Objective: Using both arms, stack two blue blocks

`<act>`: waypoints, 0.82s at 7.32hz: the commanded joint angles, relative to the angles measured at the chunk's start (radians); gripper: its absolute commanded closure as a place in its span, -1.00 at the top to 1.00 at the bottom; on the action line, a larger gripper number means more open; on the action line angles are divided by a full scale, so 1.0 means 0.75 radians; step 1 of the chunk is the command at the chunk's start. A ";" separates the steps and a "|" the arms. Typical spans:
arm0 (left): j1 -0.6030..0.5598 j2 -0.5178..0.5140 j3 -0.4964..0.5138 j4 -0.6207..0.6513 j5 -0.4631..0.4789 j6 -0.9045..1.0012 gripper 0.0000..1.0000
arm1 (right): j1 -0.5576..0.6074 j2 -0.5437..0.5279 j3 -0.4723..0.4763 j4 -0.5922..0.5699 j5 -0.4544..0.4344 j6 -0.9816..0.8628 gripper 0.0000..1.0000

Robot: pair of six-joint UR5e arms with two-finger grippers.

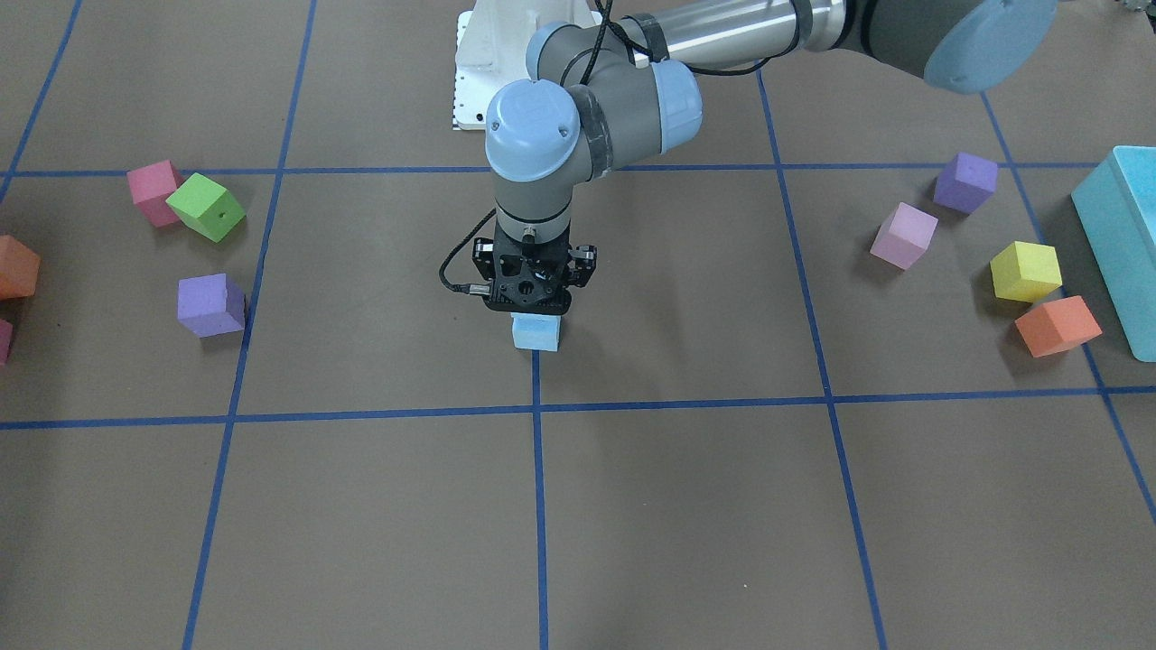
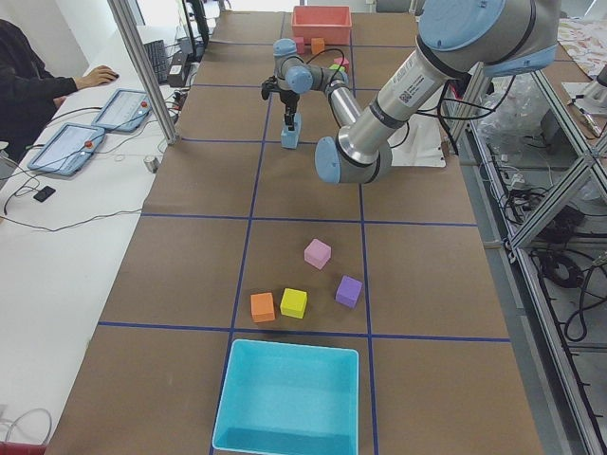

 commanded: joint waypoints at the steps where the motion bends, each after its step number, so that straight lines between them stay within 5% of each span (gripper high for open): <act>1: 0.004 0.009 0.009 -0.035 0.000 0.000 0.32 | -0.001 0.000 0.000 0.000 0.000 0.001 1.00; 6: 0.002 0.001 0.011 -0.049 0.029 0.010 0.32 | 0.001 0.000 0.000 0.000 0.000 0.001 1.00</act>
